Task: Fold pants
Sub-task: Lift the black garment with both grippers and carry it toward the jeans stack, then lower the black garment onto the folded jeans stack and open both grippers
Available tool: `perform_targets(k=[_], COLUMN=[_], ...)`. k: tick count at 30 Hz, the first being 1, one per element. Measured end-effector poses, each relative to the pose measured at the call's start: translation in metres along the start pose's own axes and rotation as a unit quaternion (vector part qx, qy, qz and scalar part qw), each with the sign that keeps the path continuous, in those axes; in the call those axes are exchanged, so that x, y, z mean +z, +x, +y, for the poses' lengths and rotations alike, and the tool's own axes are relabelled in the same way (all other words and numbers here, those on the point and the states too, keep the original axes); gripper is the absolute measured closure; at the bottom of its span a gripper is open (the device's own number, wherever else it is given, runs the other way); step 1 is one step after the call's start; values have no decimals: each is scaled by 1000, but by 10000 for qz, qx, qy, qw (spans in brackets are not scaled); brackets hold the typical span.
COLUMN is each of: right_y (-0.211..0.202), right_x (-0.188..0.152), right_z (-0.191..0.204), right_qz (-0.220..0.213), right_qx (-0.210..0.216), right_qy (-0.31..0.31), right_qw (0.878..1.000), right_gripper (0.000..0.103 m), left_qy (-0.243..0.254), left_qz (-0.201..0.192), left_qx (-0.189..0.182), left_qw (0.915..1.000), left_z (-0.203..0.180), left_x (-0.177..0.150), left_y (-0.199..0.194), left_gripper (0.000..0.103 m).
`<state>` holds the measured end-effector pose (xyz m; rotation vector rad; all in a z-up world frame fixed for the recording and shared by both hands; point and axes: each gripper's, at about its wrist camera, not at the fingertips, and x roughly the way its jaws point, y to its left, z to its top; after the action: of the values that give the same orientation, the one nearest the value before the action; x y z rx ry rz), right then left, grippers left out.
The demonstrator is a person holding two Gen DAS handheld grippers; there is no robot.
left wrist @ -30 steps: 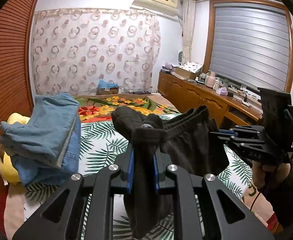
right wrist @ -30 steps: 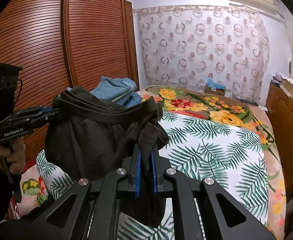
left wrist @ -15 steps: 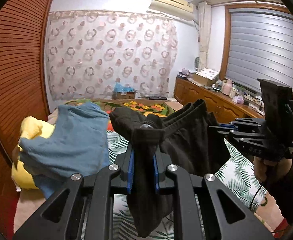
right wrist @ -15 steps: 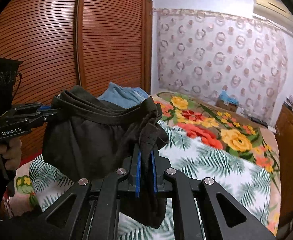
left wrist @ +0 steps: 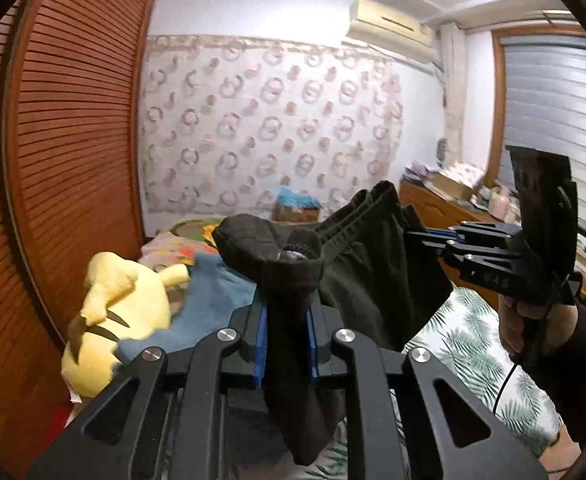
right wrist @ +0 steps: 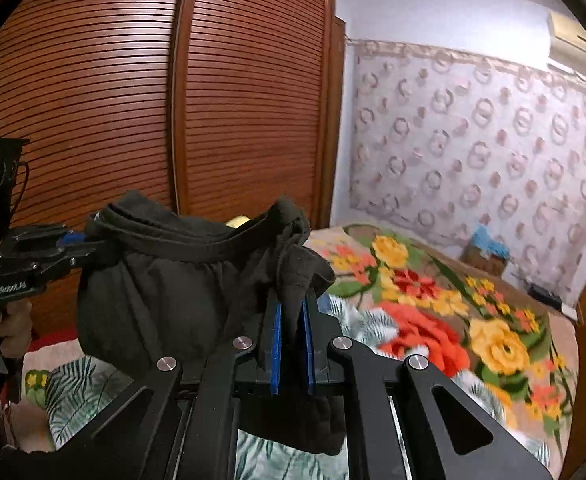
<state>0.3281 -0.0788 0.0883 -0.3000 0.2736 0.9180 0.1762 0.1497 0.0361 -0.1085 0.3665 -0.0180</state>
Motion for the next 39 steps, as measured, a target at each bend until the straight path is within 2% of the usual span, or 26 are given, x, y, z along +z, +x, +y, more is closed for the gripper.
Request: perform_targets(k=[3,13,23,27,29,31,35,37,39], right_y=[21,90,116,124,125,125,124,120,114], right_x=[7,20,25,26,27,27,30,33,33], right_z=[-3,-4,2,-1,-2,-4,-5,-6,-8], right_qz=[-43,53,182,278,313,337,324,273,221], right_qx=[69,282,384,414,397,378,290,260,354], right_qy=[-101,-482,-703,-598,-519,-447,-377,-325,-209], right_qw=[9999,9984,9966,9970,9974,9977,9983,9988,9989], right_gripper=[94,94,94,94,94,90,84,76,74], left_qy=[-78,-352,-443,-473,-491,-498,-533,-540,-519], left_qz=[-90,-8,128,230,308,341,378,361,419], left_qx=[134,403,626,748,835,832,714,697,719], left_qw=[9998,9986,9970,9958,9948,9947,9953,9954,9952], left_z=[7,25,31,33,35,36,34,34,32], left_x=[-1,-18,-27,-27,-28,-29,-30,-27,-25], left_y=[2,5,10,15,19,20,19,17,17], left_gripper=[86,86,86,86,81,70,54,52,52])
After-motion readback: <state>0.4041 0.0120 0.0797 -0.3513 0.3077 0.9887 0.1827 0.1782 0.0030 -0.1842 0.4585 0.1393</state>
